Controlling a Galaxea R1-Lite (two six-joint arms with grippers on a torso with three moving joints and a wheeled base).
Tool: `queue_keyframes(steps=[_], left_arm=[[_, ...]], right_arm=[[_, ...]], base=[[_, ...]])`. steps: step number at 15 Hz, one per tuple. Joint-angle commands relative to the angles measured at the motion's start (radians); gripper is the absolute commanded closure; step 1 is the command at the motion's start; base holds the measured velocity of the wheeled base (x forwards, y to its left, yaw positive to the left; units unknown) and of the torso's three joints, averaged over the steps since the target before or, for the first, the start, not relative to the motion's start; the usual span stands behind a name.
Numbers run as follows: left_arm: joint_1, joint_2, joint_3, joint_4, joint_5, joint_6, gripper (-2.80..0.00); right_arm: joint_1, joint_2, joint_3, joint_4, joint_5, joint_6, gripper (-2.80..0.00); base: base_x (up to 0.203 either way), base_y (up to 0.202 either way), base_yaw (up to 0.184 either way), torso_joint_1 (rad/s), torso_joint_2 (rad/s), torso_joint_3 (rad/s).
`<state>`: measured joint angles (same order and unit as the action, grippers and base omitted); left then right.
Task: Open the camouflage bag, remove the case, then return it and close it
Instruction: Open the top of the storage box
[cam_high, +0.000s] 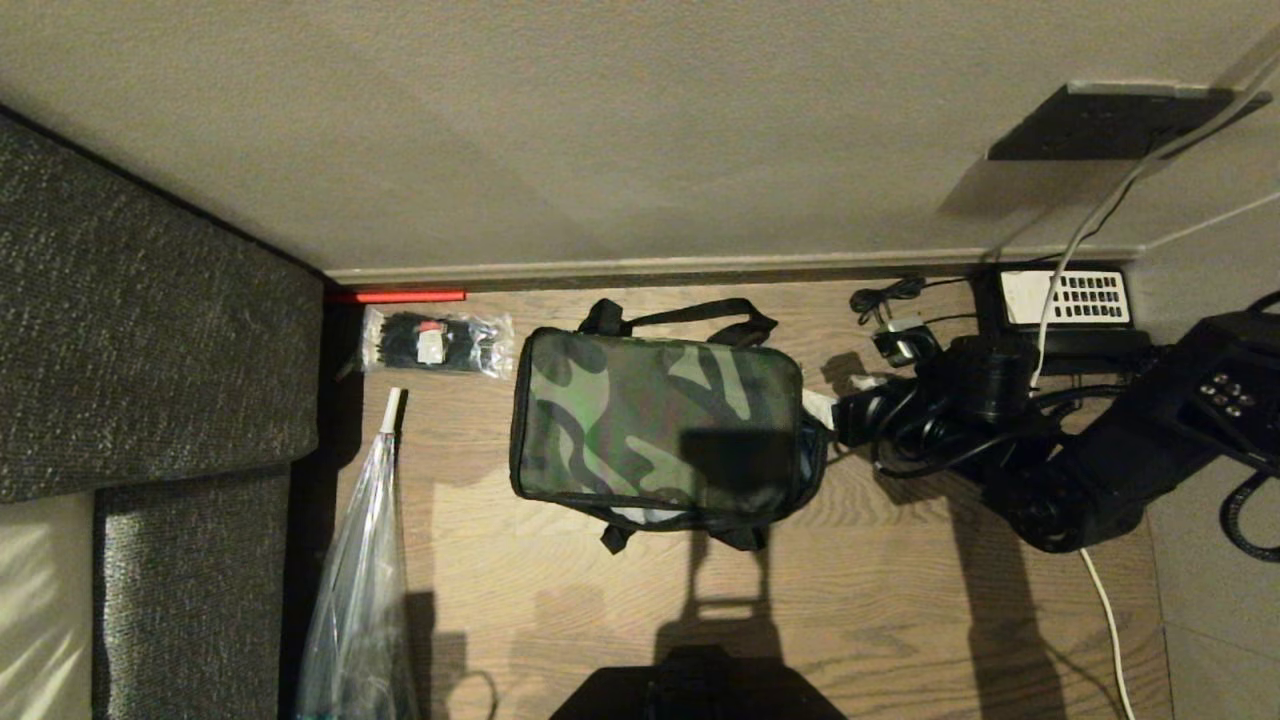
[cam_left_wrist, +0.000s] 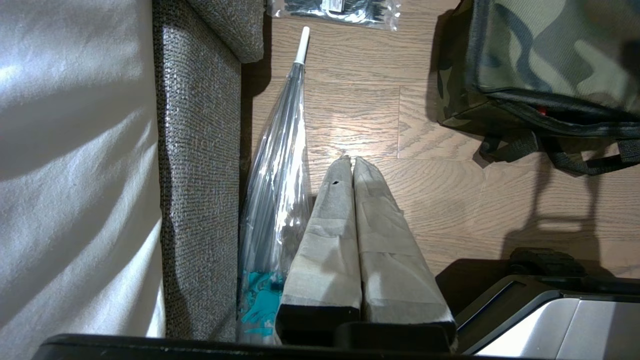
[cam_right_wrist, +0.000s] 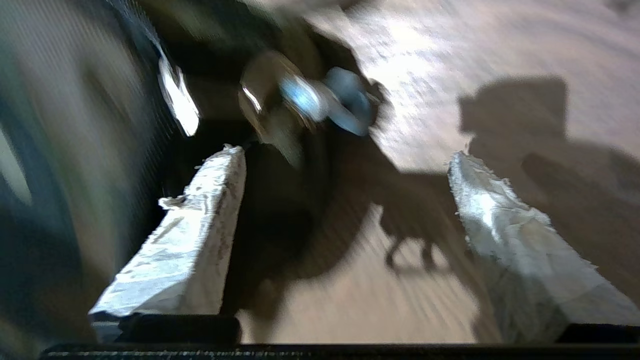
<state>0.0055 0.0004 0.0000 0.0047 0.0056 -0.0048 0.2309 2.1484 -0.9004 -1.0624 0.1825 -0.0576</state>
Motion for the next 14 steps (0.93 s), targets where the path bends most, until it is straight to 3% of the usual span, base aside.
queue_keyframes(steps=[1, 6, 8, 11, 14], left_arm=[[0.001, -0.002, 0.003, 0.000, 0.001, -0.001, 0.00], [0.001, 0.000, 0.003, 0.000, 0.001, -0.001, 0.00], [0.001, -0.002, 0.003, 0.000, 0.001, -0.001, 0.00], [0.001, -0.002, 0.003, 0.000, 0.001, -0.001, 0.00], [0.001, -0.002, 0.003, 0.000, 0.001, -0.001, 0.00]], right_arm=[[-0.023, -0.083, 0.059, 0.015, 0.013, -0.004, -2.80], [-0.098, -0.195, 0.108, 0.066, 0.094, 0.013, -2.80], [-0.079, -0.247, 0.145, 0.159, 0.153, 0.137, -2.80], [0.030, -0.304, 0.154, 0.295, 0.167, 0.370, -2.80], [0.098, -0.349, 0.175, 0.356, 0.168, 0.451, -2.80]], base=[[0.000, 0.000, 0.000, 0.000, 0.00, 0.000], [0.000, 0.000, 0.000, 0.000, 0.00, 0.000], [0.000, 0.000, 0.000, 0.000, 0.00, 0.000], [0.000, 0.000, 0.000, 0.000, 0.00, 0.000], [0.000, 0.000, 0.000, 0.000, 0.00, 0.000]])
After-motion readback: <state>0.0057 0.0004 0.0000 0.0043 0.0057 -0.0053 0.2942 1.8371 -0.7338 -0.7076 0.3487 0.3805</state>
